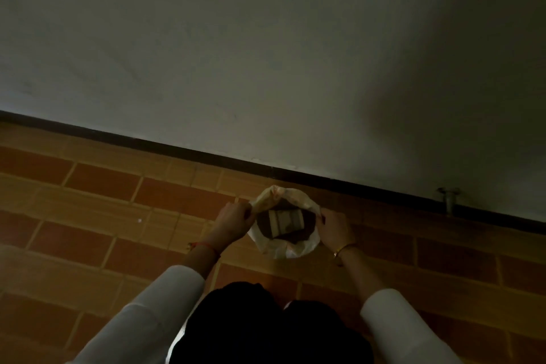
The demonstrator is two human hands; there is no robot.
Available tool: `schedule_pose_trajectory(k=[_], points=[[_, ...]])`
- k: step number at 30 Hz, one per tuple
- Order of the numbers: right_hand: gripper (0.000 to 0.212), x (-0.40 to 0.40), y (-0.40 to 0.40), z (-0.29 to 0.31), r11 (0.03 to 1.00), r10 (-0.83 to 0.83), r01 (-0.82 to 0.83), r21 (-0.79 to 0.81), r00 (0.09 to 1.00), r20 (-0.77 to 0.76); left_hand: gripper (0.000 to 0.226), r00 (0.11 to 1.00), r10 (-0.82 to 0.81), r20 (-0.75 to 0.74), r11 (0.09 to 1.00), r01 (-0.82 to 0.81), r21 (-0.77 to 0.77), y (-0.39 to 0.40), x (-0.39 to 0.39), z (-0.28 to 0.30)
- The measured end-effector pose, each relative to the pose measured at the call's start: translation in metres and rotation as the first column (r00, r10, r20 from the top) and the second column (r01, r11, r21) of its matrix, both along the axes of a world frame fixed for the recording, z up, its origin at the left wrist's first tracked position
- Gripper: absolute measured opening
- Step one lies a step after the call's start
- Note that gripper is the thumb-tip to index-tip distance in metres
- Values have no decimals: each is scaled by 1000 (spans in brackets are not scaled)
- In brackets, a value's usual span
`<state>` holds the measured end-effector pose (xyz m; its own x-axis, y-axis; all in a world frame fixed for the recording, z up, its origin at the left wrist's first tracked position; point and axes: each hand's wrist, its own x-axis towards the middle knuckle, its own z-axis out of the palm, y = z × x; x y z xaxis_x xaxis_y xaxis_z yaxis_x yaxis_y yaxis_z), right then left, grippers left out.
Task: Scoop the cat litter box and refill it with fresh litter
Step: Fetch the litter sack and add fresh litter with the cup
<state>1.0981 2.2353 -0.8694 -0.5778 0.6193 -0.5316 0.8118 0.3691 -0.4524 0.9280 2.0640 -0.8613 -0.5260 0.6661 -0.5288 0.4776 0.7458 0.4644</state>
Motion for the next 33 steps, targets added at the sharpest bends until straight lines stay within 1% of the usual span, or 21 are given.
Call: schedule_pose_trajectory(k=[3,7,10,14,17,19,22,25,28,30,33], points=[[25,0,7,45,1000,19,-19,6,1000,-18,25,998,41,-37,996,-38,79,-2,0,43],[26,-1,-4,134,998,71,-71,1,996,-48,28,995,63,-72,989,-52,141,-19,4,134],[32,-1,-12,219,996,89,-91,-9,990,-107,29,990,119,-75,977,-104,184,-39,9,218],[36,-5,-27,344,984,176,-169,53,970,-166,32,975,212,-67,946,-188,263,-65,20,346],[25,-7,-41,433,976,211,-195,100,959,-189,33,957,282,-67,929,-255,270,-88,28,437],[28,-10,-51,487,969,243,-228,92,948,-205,36,941,332,-70,908,-298,295,-106,35,490],[30,-18,-67,555,956,294,-282,84,930,-223,34,919,393,-47,877,-359,320,-131,43,559],[31,-29,-86,605,933,360,-349,90,900,-246,35,886,464,-12,839,-435,326,-159,51,612],[36,-42,-108,641,903,428,-423,82,863,-269,35,843,537,1,801,-511,312,-189,59,650],[41,-54,-123,659,876,478,-473,93,828,-293,35,797,604,7,754,-574,318,-209,64,666],[43,-77,-152,676,820,567,-562,108,772,-287,34,705,709,24,661,-676,326,-237,67,683]])
